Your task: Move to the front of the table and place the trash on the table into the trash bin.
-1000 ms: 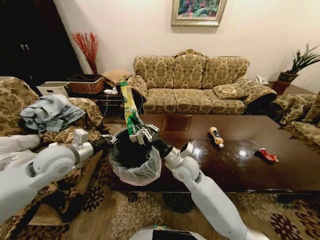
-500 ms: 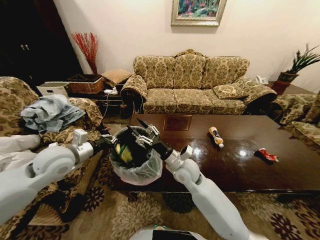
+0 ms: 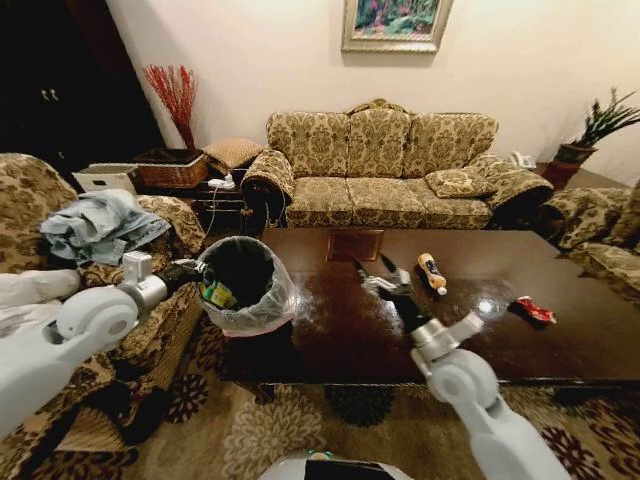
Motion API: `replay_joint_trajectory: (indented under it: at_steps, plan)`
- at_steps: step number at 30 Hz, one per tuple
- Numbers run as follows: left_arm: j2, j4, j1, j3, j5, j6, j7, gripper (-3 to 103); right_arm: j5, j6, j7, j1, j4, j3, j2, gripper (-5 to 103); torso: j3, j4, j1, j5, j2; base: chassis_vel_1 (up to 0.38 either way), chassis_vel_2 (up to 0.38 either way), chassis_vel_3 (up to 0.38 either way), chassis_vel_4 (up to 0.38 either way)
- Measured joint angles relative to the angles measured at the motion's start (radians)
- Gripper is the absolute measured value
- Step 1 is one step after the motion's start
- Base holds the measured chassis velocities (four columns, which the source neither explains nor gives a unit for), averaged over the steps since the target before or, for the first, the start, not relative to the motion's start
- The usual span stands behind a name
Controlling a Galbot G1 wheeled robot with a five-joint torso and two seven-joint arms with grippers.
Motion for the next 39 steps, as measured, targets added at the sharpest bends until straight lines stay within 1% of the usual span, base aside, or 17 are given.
replay_joint_trajectory:
  at_steps: [6,12,16,18,20,21,23,25,26,29,30,31,33,34,36,38,39]
  plan:
    - [-0.022,-0.032,0.006,-0.006,0.001,0.001,-0.008,2,-0.008,0.0,0.012,0.005,-0.012,0.029,0.002,100,0.0,0.0001,0.0,0.0001,0.0,-0.071,-0.07,0.074,0.076]
    - [-0.054,-0.059,0.025,-0.012,0.009,0.001,-0.008,2,0.021,-0.001,0.013,0.026,-0.053,0.086,-0.014,100,0.0,0.0003,0.0,0.0001,0.0,-0.171,-0.186,0.19,0.172]
    - [-0.058,-0.078,0.03,-0.018,0.008,0.005,-0.007,2,0.019,0.01,0.006,0.014,-0.071,0.088,-0.016,100,0.0,-0.0002,0.0,0.0006,0.0,-0.28,-0.283,0.275,0.275]
    - [-0.058,-0.089,0.031,-0.022,0.003,0.01,-0.008,2,0.014,0.016,0.004,0.012,-0.083,0.083,-0.014,100,0.0,-0.0004,0.0,-0.0003,0.0,-0.311,-0.305,0.295,0.293]
    - [-0.058,-0.092,0.031,-0.023,0.002,0.011,-0.009,2,0.011,0.016,0.004,0.013,-0.086,0.08,-0.012,100,0.0,-0.0003,0.0,-0.0002,0.0,-0.334,-0.312,0.305,0.299]
    - [-0.058,-0.096,0.031,-0.026,0.0,0.013,-0.01,2,0.0,0.017,0.007,0.019,-0.096,0.073,-0.009,100,0.0,-0.0002,0.0,0.0006,0.0,-0.324,-0.333,0.331,0.326]
    - [-0.059,-0.098,0.032,-0.028,0.0,0.014,-0.011,2,-0.006,0.017,0.018,0.025,-0.102,0.066,-0.006,100,0.0,-0.0001,0.0,0.0005,0.0,-0.322,-0.333,0.315,0.344]
    - [-0.06,-0.104,0.038,-0.031,-0.002,0.014,-0.014,2,-0.022,0.026,0.048,0.043,-0.125,0.048,0.01,100,0.0,0.0001,0.0,-0.0011,0.0,-0.33,-0.341,0.334,0.346]
    - [-0.06,-0.104,0.038,-0.031,-0.002,0.014,-0.014,2,-0.022,0.026,0.048,0.043,-0.125,0.048,0.01,100,0.0,0.0001,0.0,-0.0011,0.0,-0.328,-0.33,0.354,0.348]
    - [-0.048,-0.118,0.035,-0.042,-0.018,0.008,-0.019,2,-0.058,0.026,0.096,0.044,-0.155,0.047,0.024,100,0.0,0.0,0.0,0.0014,0.0,-0.28,-0.281,0.274,0.314]
    - [-0.048,-0.118,0.035,-0.042,-0.018,0.008,-0.019,2,-0.058,0.026,0.096,0.044,-0.155,0.047,0.024,100,0.0,0.0,0.0,0.0014,0.0,-0.256,-0.228,0.208,0.268]
    - [-0.04,-0.118,0.027,-0.044,-0.024,0.006,-0.02,2,-0.059,0.015,0.11,0.043,-0.163,0.047,0.025,100,0.0,-0.0005,0.0,0.0005,0.0,-0.214,-0.228,0.208,0.15]
    - [-0.019,-0.109,0.009,-0.046,-0.037,0.001,-0.032,2,-0.057,-0.02,0.139,0.066,-0.21,0.033,0.036,100,0.0,-0.001,0.0,0.0009,0.0,-0.17,-0.145,0.109,0.104]
    - [-0.019,-0.109,0.009,-0.046,-0.037,0.001,-0.032,2,-0.057,-0.02,0.139,0.066,-0.21,0.033,0.036,100,0.0,-0.001,0.0,0.0009,0.0,-0.126,-0.11,0.063,0.058]
    - [0.0,-0.11,0.005,-0.046,-0.049,-0.001,-0.042,2,-0.079,-0.037,0.164,0.129,-0.306,-0.004,0.068,100,0.0,-0.0009,0.0,0.0006,0.0,-0.021,-0.055,-0.005,-0.002]
    - [0.003,-0.113,0.006,-0.046,-0.051,-0.001,-0.044,2,-0.091,-0.044,0.169,0.147,-0.332,-0.015,0.079,100,0.0,-0.0006,0.0,0.0002,0.0,0.0,0.0,0.0,0.0]
    - [0.005,-0.114,0.007,-0.046,-0.053,-0.001,-0.046,2,-0.102,-0.051,0.173,0.167,-0.358,-0.025,0.09,100,0.0,-0.0003,0.0,-0.0007,0.0,0.0,0.0,0.0,0.0]
